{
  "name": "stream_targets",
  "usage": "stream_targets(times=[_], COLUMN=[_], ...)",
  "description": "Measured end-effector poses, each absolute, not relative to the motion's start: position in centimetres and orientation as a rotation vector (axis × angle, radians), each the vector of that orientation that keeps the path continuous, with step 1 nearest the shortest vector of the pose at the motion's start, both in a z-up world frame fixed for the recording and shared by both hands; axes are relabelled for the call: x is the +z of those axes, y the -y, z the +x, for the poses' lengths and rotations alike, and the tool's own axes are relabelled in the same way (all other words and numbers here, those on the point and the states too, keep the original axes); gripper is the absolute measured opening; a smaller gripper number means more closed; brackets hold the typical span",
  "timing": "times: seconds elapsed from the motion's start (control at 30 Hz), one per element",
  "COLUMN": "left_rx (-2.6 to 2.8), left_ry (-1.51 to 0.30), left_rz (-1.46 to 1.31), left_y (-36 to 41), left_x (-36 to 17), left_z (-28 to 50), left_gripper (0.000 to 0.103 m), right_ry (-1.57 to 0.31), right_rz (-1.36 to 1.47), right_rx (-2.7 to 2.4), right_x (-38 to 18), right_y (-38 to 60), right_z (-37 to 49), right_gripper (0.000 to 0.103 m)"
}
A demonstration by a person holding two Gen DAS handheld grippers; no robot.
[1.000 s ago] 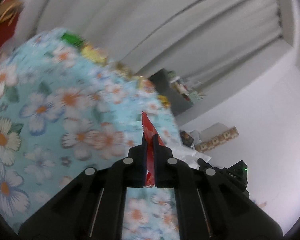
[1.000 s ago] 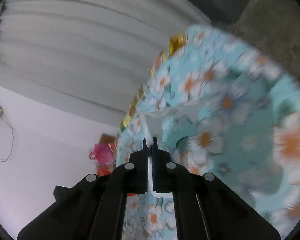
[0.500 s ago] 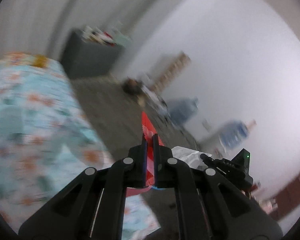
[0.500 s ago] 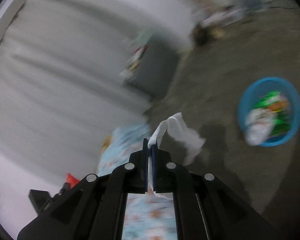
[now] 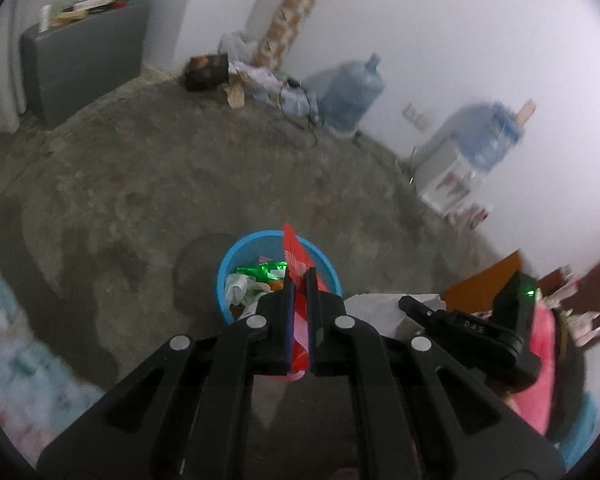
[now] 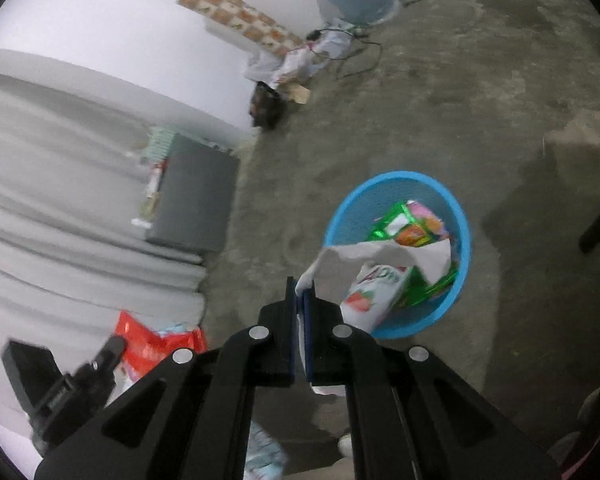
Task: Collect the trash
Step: 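Carry the red packet and tissue over the wastebasket with both tools, then open both tools to drop the packet and tissue into the wastebasket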
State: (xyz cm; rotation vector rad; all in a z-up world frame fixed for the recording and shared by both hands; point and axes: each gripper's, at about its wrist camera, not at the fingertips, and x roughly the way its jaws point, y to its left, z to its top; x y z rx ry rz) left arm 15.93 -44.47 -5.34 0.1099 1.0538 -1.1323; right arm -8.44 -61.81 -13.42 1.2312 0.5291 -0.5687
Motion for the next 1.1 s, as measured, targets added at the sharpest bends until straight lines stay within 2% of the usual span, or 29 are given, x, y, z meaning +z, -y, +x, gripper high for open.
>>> stream_targets(times=[0.2,0.4,0.43,0.5,0.53,0.63,0.87,1.1], left_rx=[-1.115,-1.088,-1.085,-1.072,-1.069,-1.088,-1.112,-1.166], left_ry=[-1.075,-1.072,-1.075,-1.093,-1.099,-1.096,-1.047,-0.98], left_rz=[0.242,0.325,0.323,0.309,0.295,0.244,0.183,0.089], left_y=[52.6,57.0,57.5,58.2,58.4,58.3,56.2,49.6], left_x=[-9.4,-13.2,-13.6,-14.5,-14.7,-14.4,-10.2,-3.0], left_z=[15.4,15.7,15.7,15.9,15.9,16.2,16.0,14.2], left_gripper=[0.004,0.004,0.007,0.021,0.031,0.035,0.046,0.067], right_ry=[-0.599,-0.644,-0.653,-0.672,-0.685,-0.669,-0.65,-0.636], right_rz=[1.235,1.237,1.243,1.238,1.229,1.232,1.247,1.115], right_rx=[-0.611,-0.625,-0.632,-0.614,-0.62,-0.637,-0.622,-0.566], right_x=[-18.0,-21.1,-21.5,-21.9,-21.8,-21.7,-21.0,-16.3], right_y=[63.9,65.0,65.2,65.4,65.4,65.5,65.4,62.8], right_z=[-7.3,-6.4,-6.3,-5.9,-5.9,-6.2,-6.3,-5.0], right_gripper=[0.003,0.004,0.005,0.006,0.013,0.03,0.041,0.049])
